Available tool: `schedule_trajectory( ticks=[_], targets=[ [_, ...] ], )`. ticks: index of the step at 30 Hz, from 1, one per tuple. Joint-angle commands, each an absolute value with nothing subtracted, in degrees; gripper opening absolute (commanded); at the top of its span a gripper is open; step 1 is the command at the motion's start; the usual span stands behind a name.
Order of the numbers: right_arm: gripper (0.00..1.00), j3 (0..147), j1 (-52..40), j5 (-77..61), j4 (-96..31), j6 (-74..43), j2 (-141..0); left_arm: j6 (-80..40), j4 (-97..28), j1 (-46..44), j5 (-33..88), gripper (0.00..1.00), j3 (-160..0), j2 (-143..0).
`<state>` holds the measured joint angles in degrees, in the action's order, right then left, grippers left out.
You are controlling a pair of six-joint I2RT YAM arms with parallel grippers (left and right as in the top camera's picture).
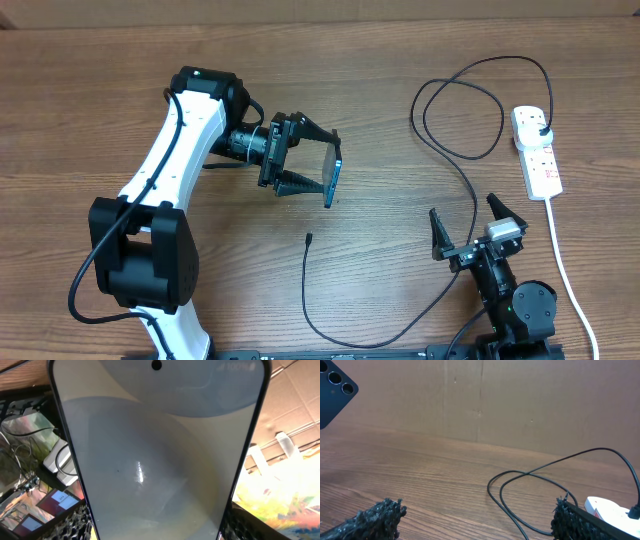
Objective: Plug charger to phone and switch on socket
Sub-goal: 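Lift the phone with the left gripper and tilt it upright, then move the right gripper toward the phone and grasp its side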
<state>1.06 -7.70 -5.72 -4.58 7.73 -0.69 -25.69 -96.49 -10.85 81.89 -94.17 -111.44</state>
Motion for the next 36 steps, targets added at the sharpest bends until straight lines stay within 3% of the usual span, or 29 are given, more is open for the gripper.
schedule_trajectory(
  ticks=[1, 11, 27, 36],
  targets=[
    [1.00, 0.4, -8.0, -5.4, -4.4, 8.0, -0.2, -27.1, -96.8, -10.9, 85.1, 0.04, -95.2, -110.5],
    [1.00, 0.4, -8.0, -5.4, -4.4, 8.0, -0.2, -27.0, -94.9, -10.9, 82.1, 0.04, -95.2, -110.5],
    [1.00, 0.4, -8.0, -5.4, -4.4, 8.0, -0.2, -24.5, -83.7, -10.9, 39.9, 0.04, -95.2, -110.5],
    [1.00, 0.4, -8.0, -5.4, -4.4, 8.0, -0.2, -17.3, -80.5, -11.0, 34.5, 0.04, -95.2, -110.5]
  ],
)
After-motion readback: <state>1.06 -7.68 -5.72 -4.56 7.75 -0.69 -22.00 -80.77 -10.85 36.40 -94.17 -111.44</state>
